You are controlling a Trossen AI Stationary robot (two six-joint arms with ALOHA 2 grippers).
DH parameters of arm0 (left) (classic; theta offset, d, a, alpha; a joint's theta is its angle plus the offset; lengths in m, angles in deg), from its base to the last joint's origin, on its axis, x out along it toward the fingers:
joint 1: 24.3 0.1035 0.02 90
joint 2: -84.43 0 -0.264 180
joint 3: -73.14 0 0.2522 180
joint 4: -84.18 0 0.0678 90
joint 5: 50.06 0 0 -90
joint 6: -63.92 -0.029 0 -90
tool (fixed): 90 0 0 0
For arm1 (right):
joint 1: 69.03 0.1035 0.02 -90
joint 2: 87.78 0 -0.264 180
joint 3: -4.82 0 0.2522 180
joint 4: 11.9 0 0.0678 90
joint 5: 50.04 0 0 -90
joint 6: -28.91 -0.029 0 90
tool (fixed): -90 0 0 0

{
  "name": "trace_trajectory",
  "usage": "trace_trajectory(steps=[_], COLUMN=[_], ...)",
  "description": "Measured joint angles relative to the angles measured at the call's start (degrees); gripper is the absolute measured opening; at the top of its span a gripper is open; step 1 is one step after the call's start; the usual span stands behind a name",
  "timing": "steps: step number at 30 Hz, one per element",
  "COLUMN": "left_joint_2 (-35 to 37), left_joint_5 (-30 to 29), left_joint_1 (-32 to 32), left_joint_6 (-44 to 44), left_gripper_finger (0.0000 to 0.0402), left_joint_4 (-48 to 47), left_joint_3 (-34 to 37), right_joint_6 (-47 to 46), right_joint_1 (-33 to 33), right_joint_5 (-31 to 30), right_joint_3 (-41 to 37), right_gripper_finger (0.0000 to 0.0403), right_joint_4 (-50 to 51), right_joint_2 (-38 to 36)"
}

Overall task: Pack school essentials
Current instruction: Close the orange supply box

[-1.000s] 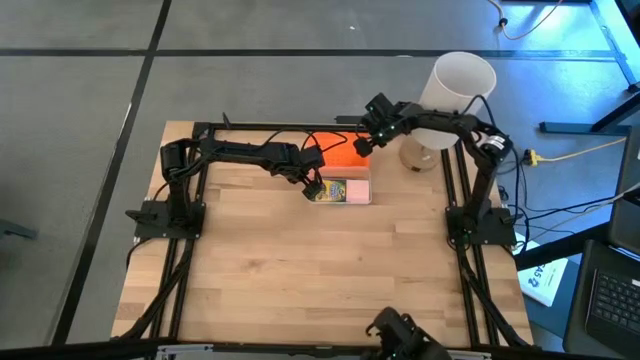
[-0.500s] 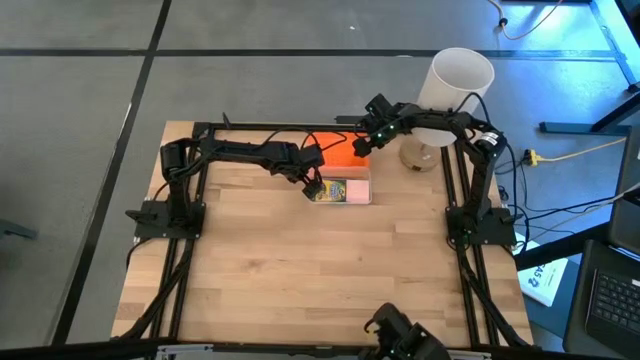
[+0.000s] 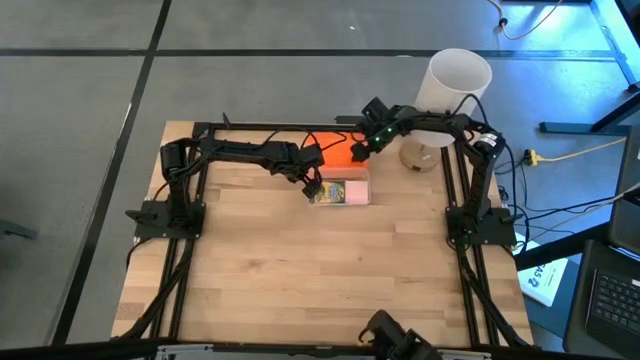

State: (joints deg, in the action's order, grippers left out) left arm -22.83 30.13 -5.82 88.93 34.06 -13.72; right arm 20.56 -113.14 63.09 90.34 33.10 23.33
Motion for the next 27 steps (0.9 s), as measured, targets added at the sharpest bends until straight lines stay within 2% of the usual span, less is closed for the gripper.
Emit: trace_trajectory(steps=[27], left_joint_2=[0.02], left_joint_5=[0.71], left_joint_1=[-0.13], left_joint_6=[-0.12], left_gripper_finger=[0.0394], left_joint_4=[-2.51], left_joint_3=[0.00], right_joint_6=[5.71], right_joint_1=[5.37], right_joint_5=[0.49], right_joint_3=[2.11], right_gripper_finger=[0.0385], right_joint_4=[1.11], right_joint_2=[-1.73])
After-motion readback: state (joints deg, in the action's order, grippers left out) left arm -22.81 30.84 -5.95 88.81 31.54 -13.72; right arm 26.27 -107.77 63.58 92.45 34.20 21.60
